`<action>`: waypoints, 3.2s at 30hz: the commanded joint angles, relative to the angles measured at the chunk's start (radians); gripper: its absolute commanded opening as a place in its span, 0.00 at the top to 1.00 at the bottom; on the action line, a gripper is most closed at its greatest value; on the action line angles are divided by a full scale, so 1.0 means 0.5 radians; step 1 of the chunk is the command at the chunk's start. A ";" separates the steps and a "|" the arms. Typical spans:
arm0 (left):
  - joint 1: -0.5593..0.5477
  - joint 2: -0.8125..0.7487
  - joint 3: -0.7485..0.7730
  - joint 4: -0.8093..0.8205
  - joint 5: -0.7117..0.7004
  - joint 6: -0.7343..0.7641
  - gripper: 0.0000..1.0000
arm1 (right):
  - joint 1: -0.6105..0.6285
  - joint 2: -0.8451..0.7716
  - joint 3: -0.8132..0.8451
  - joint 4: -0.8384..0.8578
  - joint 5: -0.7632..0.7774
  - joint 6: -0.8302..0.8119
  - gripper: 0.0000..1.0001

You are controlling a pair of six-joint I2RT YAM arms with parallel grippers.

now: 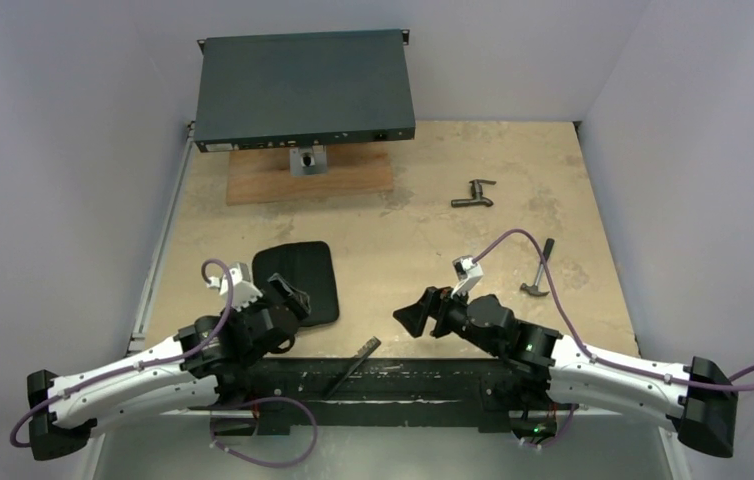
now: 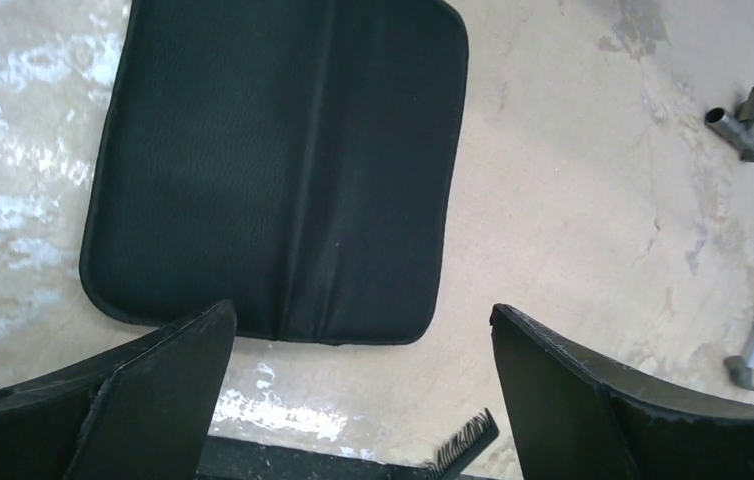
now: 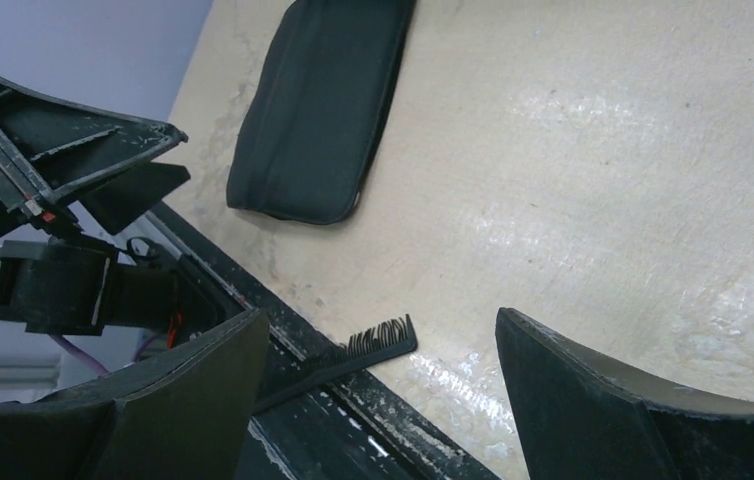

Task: Sort the hair-cutting tools
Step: Adjust the hairdressing tool bag at the center of the board.

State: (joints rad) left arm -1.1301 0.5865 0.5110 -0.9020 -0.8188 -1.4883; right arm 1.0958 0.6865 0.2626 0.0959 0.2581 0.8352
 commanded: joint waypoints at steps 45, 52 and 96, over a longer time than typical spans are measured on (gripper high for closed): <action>-0.522 0.826 -0.857 0.760 -0.978 -2.374 0.55 | 0.004 -0.262 0.092 -0.188 0.029 0.014 0.16; -0.532 0.684 -0.816 0.564 -1.013 -2.374 1.00 | 0.005 -0.336 0.094 -0.277 0.044 0.053 0.16; -0.604 2.290 1.303 1.264 -0.125 3.344 1.00 | 0.003 -1.488 0.365 -1.509 0.753 0.615 0.15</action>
State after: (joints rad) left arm -1.3956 1.6752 1.1122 -0.3237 -0.9169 0.0002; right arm 1.0924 0.0326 0.3904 -0.5938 0.5213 0.9878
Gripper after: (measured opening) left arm 0.030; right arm 0.841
